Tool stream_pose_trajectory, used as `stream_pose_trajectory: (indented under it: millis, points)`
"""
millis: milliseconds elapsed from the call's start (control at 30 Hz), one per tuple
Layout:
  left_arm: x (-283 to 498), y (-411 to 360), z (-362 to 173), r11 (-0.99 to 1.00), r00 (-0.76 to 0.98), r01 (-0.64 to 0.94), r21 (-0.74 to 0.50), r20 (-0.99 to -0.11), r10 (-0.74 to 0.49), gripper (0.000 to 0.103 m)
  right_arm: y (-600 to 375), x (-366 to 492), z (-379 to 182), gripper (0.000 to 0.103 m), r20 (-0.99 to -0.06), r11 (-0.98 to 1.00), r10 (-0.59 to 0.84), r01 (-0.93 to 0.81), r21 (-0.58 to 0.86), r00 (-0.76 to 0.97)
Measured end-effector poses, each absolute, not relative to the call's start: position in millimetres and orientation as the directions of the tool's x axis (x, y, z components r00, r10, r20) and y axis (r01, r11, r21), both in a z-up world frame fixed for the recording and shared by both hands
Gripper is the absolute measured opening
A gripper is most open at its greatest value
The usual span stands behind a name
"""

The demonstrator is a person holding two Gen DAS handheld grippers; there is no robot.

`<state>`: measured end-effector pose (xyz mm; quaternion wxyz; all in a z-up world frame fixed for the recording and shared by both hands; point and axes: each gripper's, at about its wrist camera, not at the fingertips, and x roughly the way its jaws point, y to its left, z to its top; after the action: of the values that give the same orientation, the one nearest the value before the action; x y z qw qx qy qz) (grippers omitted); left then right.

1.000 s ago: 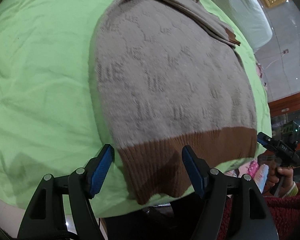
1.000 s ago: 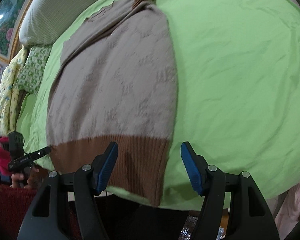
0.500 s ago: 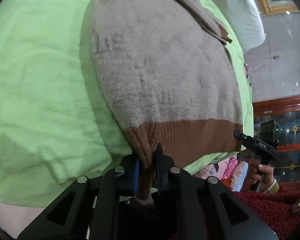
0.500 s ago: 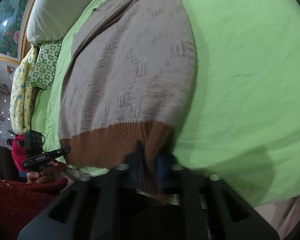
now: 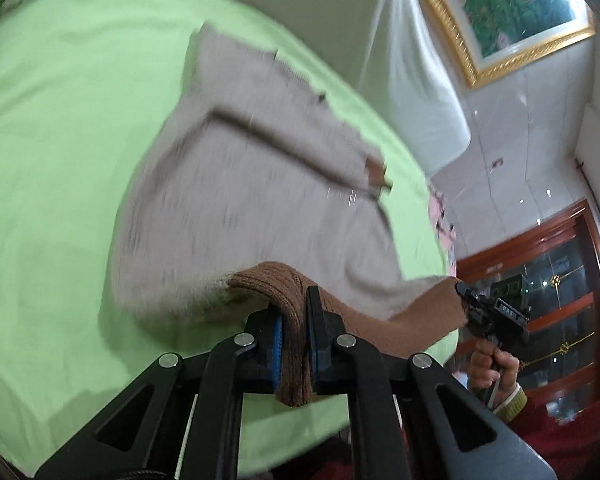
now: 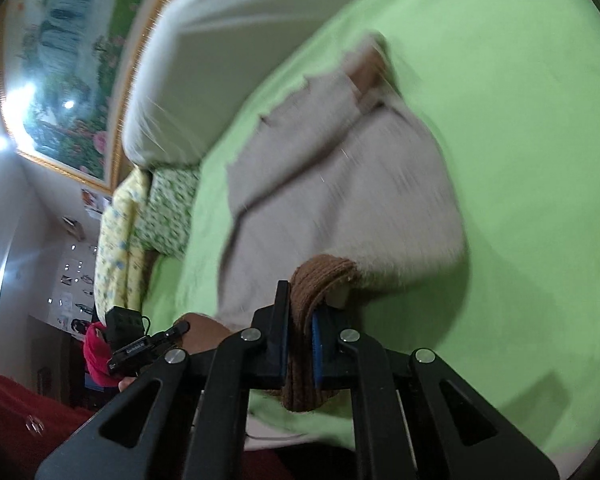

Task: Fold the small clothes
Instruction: 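Lift the hem with both grippers and fold it up toward the collar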

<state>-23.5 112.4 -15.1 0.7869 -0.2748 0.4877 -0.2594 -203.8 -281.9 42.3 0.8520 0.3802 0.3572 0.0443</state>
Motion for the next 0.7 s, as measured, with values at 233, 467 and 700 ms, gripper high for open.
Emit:
stream_pose_trajectory:
  millis: [233, 467, 700]
  points:
    - [78, 102, 19, 0.713, 0.512, 0.17, -0.68, -0.557, -0.654, 0.008, -314, -110, 78, 0.01, -0.503, 0.741, 0.279, 0.151, 0.655, 0.818]
    - [174, 91, 13, 0.737, 0.546, 0.124, -0.664, -0.575, -0.61, 0.008, -361, -10, 74, 0.01, -0.519, 0.743, 0.209, 0.211, 0.635, 0.829]
    - [249, 90, -22, 0.763, 0.538, 0.042, -0.645, -0.629, -0.561, 0.008, -388, 60, 54, 0.01, -0.575, 0.753, 0.196, 0.253, 0.607, 0.795]
